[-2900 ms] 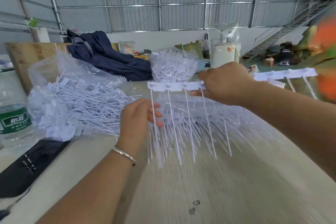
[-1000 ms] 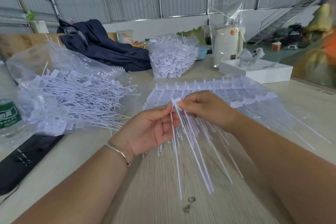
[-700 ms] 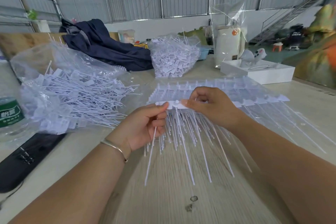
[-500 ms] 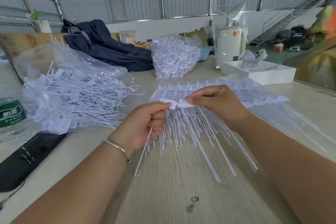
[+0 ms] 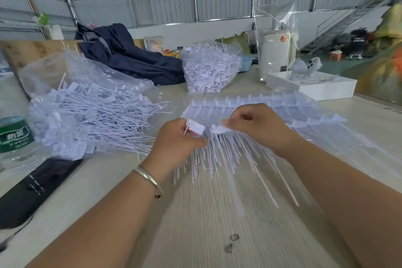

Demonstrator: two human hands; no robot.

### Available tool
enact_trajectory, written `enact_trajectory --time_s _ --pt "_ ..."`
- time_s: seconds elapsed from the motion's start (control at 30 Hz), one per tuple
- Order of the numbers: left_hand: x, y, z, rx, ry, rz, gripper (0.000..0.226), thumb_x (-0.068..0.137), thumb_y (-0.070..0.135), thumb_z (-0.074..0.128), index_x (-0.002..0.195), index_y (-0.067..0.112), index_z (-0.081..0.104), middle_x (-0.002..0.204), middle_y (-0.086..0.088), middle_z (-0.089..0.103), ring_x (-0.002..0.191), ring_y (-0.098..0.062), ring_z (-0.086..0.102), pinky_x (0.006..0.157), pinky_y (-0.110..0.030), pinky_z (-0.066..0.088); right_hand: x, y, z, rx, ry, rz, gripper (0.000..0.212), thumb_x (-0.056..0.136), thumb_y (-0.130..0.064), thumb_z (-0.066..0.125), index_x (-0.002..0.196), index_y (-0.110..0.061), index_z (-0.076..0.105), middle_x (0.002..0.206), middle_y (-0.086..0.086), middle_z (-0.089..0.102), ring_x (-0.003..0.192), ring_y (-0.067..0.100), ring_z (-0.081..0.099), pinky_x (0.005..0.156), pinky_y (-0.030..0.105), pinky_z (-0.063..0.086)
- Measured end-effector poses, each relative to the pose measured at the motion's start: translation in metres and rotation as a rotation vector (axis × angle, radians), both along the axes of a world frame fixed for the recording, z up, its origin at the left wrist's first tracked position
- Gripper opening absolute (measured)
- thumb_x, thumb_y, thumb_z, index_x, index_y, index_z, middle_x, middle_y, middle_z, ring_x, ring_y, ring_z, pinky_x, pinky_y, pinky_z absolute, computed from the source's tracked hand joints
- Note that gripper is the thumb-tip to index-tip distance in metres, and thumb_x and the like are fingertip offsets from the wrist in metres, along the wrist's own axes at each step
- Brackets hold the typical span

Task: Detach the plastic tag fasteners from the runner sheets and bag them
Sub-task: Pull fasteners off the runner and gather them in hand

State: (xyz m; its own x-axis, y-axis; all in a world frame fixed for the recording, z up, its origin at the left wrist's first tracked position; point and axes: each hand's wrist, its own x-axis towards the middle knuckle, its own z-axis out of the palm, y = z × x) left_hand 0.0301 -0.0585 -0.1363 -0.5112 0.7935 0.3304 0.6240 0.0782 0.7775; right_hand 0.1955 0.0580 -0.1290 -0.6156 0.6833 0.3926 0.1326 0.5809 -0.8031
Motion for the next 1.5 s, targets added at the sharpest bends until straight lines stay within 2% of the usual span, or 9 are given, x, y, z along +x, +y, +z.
enact_trajectory --time_s 0.13,0.23,0.4,0.5,0.63,1.03,1.17,1.33,1.5 --pt "-0.001 0.001 -0.002 0.072 -0.299 -0.057 0.042 0.081 0.016 0.076 0.062 0.018 0.038 0.054 0.004 0.034 0.047 -0.014 0.031 0.047 -0.022 0.027 -0.003 0.001 -0.006 0.221 -0.134 -0.070 0.038 0.096 -0.041 0.054 0.073 -0.011 0.050 0.064 -0.005 0.042 0.057 0.003 0.039 0.060 0.019 0.031" --pt "0.001 0.000 0.000 0.078 -0.486 -0.077 0.045 0.094 0.042 0.058 0.058 0.017 0.046 0.049 0.004 0.043 0.036 -0.008 0.030 0.035 -0.016 0.024 -0.002 0.000 -0.005 0.255 -0.168 -0.021 0.033 0.099 -0.036 0.048 0.072 -0.018 0.042 0.063 -0.005 0.038 0.053 0.000 0.040 0.057 0.015 0.030" --pt "0.008 0.000 0.000 0.105 -0.422 -0.120 0.045 0.088 0.050 0.063 0.073 0.009 0.071 0.054 0.003 0.053 0.035 -0.007 0.032 0.037 -0.016 0.025 -0.005 -0.009 -0.001 0.296 -0.201 0.065 0.023 0.101 -0.027 0.046 0.081 -0.015 0.045 0.063 -0.007 0.039 0.054 0.001 0.039 0.055 0.018 0.030" --pt "0.007 -0.001 0.000 0.130 -0.334 -0.121 0.048 0.081 0.031 0.075 0.078 -0.013 0.057 0.046 0.007 0.031 0.039 -0.009 0.025 0.041 -0.019 0.021 -0.004 -0.012 0.002 0.390 -0.282 0.074 0.013 0.102 -0.019 0.044 0.090 -0.015 0.048 0.065 -0.009 0.041 0.058 0.005 0.039 0.058 0.025 0.030" --pt "0.003 -0.002 0.000 0.150 -0.390 -0.115 0.033 0.081 0.022 0.075 0.078 -0.007 0.058 0.051 0.004 0.023 0.040 -0.011 0.020 0.039 -0.019 0.019 0.001 -0.008 0.006 0.588 -0.439 -0.012 0.013 0.101 -0.025 0.045 0.092 -0.020 0.052 0.062 -0.012 0.044 0.056 0.002 0.041 0.062 0.025 0.026" --pt "0.011 -0.007 0.009 0.090 -1.147 -0.561 0.014 0.073 0.017 0.066 0.060 0.018 0.064 0.055 0.010 0.034 0.034 -0.002 0.023 0.030 -0.011 0.013 0.005 -0.015 0.015 -0.156 -0.043 0.294 0.029 0.079 -0.045 0.067 0.082 -0.016 0.065 0.077 0.000 0.062 0.076 0.010 0.058 0.087 0.028 0.042" --pt "0.023 -0.008 0.005 0.042 -1.159 -0.713 0.020 0.083 0.023 0.055 0.074 0.014 0.071 0.050 0.002 0.056 0.034 -0.004 0.021 0.033 -0.012 0.011 0.006 -0.021 0.018 -0.196 -0.030 0.387 0.046 0.083 -0.040 0.062 0.101 0.003 0.061 0.071 0.004 0.056 0.073 0.013 0.053 0.088 0.023 0.042" --pt "0.019 -0.002 0.004 0.120 -1.152 -0.535 0.012 0.076 0.022 0.066 0.070 0.012 0.063 0.066 0.003 0.054 0.042 -0.003 0.030 0.035 -0.015 0.010 0.004 -0.020 0.018 -0.204 -0.011 0.288 0.019 0.090 -0.028 0.065 0.078 -0.014 0.062 0.062 -0.001 0.054 0.058 0.013 0.047 0.069 0.022 0.044" --pt "0.010 0.000 0.005 0.099 -1.106 -0.488 0.021 0.079 0.025 0.059 0.071 0.019 0.040 0.054 0.007 0.035 0.036 -0.003 0.026 0.029 -0.013 0.015 0.008 -0.009 0.013 -0.200 -0.010 0.158 0.015 0.085 -0.021 0.073 0.093 -0.012 0.065 0.058 -0.007 0.057 0.055 0.010 0.050 0.062 0.017 0.041"
